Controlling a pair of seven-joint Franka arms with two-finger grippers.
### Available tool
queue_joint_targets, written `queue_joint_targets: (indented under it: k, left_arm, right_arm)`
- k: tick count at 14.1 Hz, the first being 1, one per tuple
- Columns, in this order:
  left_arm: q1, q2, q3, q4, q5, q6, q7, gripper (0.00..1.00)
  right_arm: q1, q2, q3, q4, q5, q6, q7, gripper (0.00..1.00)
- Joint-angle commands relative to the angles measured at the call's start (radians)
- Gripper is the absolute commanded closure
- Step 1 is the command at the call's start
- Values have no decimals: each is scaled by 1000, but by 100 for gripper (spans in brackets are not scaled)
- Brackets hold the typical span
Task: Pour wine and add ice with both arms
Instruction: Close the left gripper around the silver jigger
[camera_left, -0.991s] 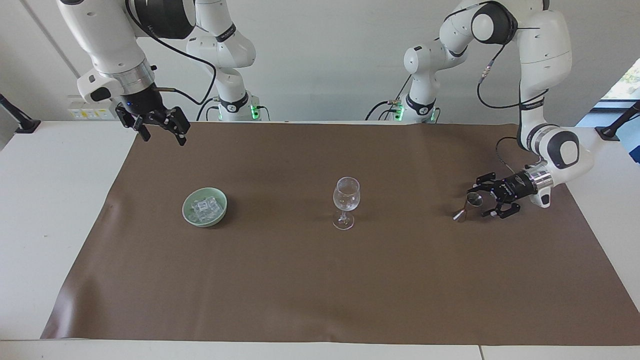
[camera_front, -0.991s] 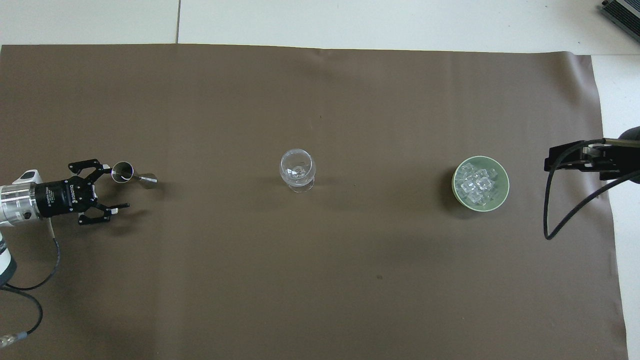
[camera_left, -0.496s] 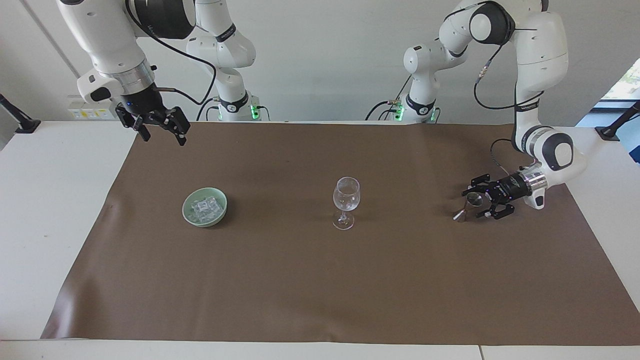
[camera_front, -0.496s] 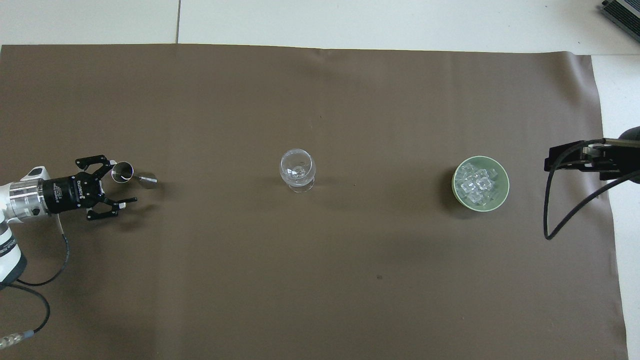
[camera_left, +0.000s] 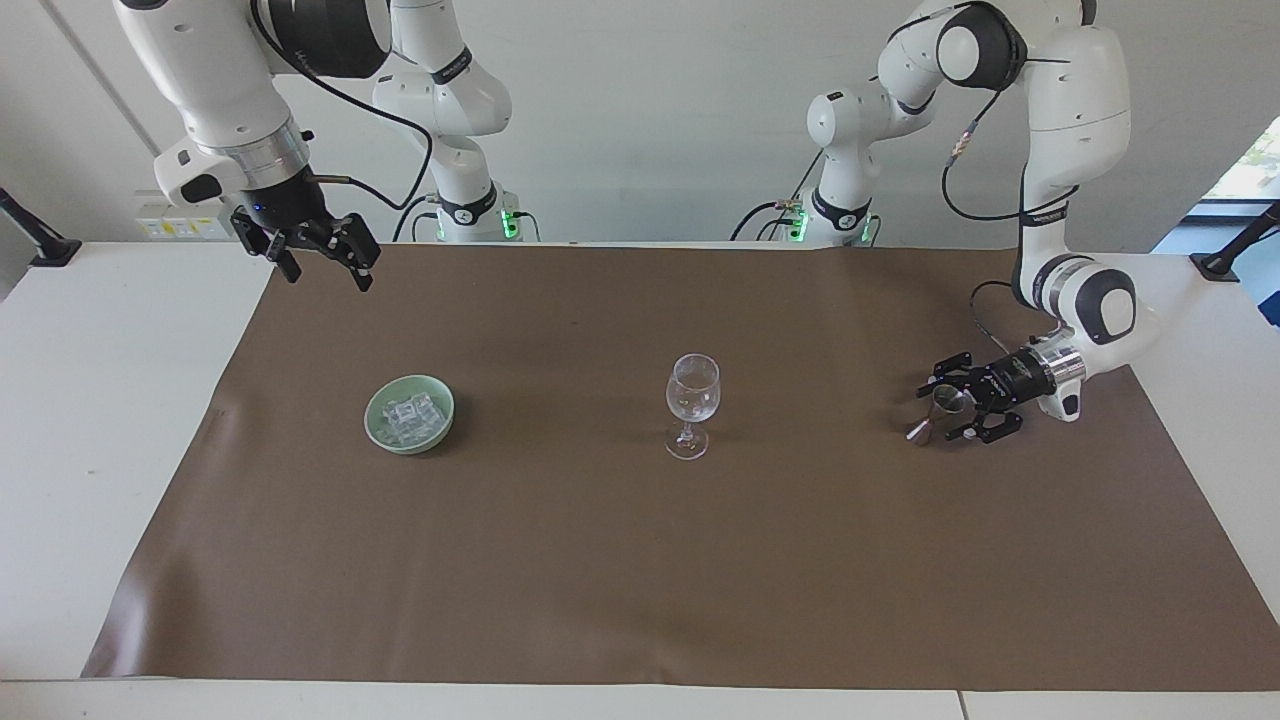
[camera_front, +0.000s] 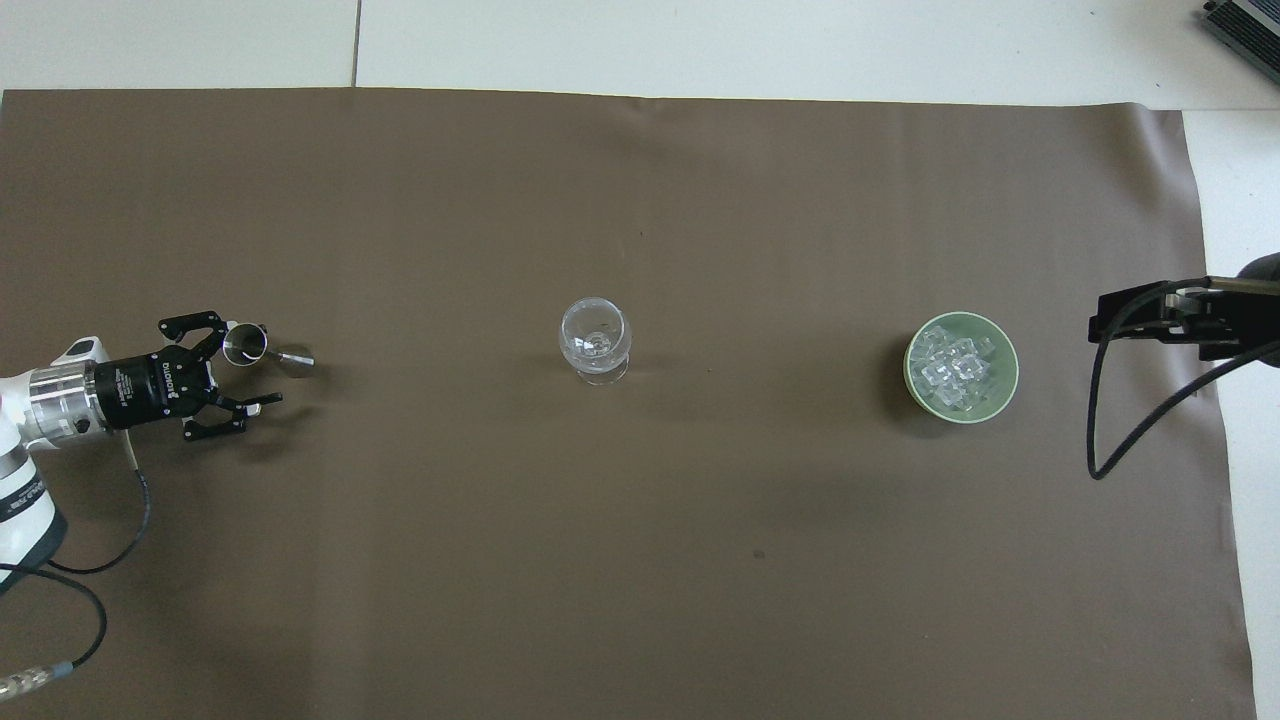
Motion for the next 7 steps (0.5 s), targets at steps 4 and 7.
queue_joint_targets:
  k: [4, 7]
  left_arm:
    - [-14, -22, 7, -71, -86, 20, 18, 14]
    - [-14, -22, 7, -74, -97, 19, 18, 15]
  right_arm:
    - [-11, -1, 4, 9, 10, -16, 13, 0]
    - [-11, -1, 4, 9, 10, -16, 13, 0]
